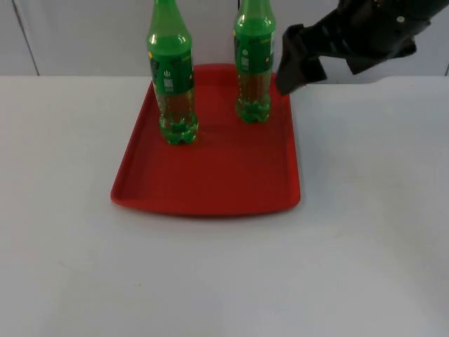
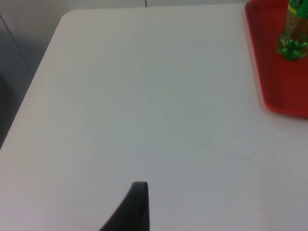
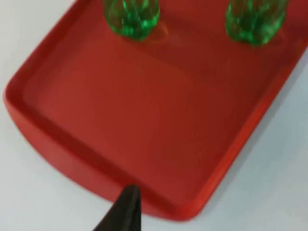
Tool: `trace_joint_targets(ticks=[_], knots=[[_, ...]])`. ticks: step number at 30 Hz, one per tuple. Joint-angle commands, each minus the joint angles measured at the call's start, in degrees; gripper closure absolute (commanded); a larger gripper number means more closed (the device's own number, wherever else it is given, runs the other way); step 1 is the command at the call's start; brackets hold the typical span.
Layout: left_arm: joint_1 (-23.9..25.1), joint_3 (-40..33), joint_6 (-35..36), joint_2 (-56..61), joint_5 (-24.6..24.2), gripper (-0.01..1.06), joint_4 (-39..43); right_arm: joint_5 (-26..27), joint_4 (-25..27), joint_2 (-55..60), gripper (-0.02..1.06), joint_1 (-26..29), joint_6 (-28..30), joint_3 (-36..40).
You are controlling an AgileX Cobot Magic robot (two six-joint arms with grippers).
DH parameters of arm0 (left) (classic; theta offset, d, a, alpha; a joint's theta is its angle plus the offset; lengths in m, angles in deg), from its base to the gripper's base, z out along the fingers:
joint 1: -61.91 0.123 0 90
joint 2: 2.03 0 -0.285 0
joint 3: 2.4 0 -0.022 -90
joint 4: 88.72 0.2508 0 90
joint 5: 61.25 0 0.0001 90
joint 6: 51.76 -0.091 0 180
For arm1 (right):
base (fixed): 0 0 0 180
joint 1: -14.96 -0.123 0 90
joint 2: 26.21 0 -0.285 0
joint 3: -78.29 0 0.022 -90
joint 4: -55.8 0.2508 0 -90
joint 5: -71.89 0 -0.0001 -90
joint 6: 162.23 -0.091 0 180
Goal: Place the bottle upright on the tray.
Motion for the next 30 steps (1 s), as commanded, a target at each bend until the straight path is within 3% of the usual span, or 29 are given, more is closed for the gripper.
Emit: trace_joint_targets(ticks=[1, 18, 30], knots=[[0.1, -0.2, 0.0, 0.2, 0.6, 0.00, 0.1, -1.3, -1.1, -2.5, -0.01, -0.3, -1.0, 1.8], [0.1, -0.2, 0.0, 0.2, 0.6, 0.00, 0.1, 2.5, -1.9, -26.1, -0.01, -0.3, -1.0, 23.1], [0.1, -0.2, 0.0, 0.2, 0.6, 0.00, 0.1, -0.9, -1.8, -37.4, -0.01, -0.3, -1.0, 26.0]])
